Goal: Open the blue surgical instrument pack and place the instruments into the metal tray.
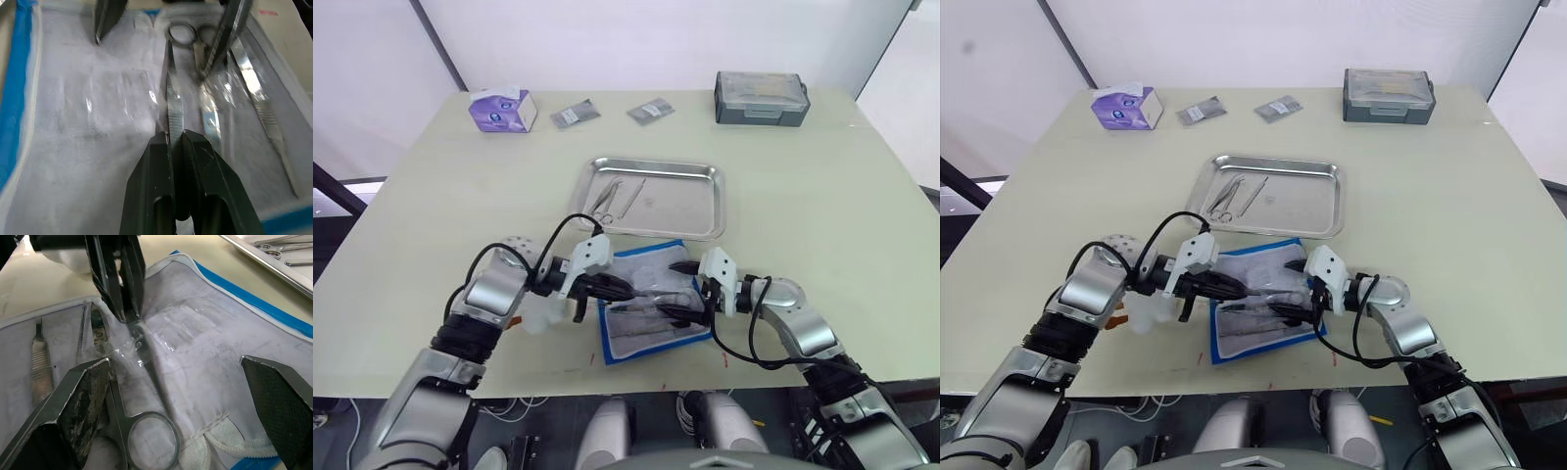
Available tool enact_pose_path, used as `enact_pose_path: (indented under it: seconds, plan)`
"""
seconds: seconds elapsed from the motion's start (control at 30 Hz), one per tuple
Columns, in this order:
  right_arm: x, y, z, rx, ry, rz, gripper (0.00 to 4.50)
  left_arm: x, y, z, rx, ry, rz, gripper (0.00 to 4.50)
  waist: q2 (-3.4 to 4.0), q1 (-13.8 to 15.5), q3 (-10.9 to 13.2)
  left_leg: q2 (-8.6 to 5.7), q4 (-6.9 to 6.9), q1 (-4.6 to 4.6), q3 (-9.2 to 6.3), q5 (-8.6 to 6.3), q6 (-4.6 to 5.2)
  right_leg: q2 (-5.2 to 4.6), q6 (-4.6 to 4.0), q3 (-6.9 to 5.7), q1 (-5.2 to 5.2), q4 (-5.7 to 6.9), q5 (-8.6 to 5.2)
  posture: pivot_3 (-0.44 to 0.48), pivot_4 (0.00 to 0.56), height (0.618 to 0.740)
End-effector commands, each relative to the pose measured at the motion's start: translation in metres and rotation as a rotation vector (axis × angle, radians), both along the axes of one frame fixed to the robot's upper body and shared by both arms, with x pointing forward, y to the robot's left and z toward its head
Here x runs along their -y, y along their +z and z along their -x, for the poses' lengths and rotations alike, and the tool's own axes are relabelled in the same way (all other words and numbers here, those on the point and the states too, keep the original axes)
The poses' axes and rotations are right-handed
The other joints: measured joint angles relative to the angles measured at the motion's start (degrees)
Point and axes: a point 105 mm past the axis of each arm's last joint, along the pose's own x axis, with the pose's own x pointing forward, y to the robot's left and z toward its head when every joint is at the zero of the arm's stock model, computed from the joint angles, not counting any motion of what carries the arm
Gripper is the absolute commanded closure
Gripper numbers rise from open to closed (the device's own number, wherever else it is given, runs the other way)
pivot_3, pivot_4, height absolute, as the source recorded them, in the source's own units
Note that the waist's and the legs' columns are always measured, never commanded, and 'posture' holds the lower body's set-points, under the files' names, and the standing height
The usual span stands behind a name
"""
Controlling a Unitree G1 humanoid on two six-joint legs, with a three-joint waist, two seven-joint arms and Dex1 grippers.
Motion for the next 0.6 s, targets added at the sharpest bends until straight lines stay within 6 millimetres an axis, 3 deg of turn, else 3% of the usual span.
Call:
enact_pose_path:
  seconds: [0.03, 0.6]
  plan:
    - [0.008, -0.041, 0.013, -0.155, -0.023, 0.085, 0.0, -0.001, 0.009, -0.004, -0.004, 0.03, -0.042, 4.44, -0.01, 0.1, 0.0, 0.0, 0.0, 0.0, -0.01, 0.0, 0.0, 0.0, 0.0, -0.01, 0.0, -0.01, 0.0, 0.0, 0.15, 0.738]
    - [0.008, -0.041, 0.013, -0.158, -0.021, 0.087, 0.0, -0.02, 0.029, 0.003, -0.025, 0.043, -0.09, 4.44, 0.0, 0.0, 0.0, 0.0, 0.01, 0.0, 0.0, 0.0, 0.0, 0.0, 0.0, 0.0, 0.0, 0.0, 0.0, 0.0, 0.15, 0.738]
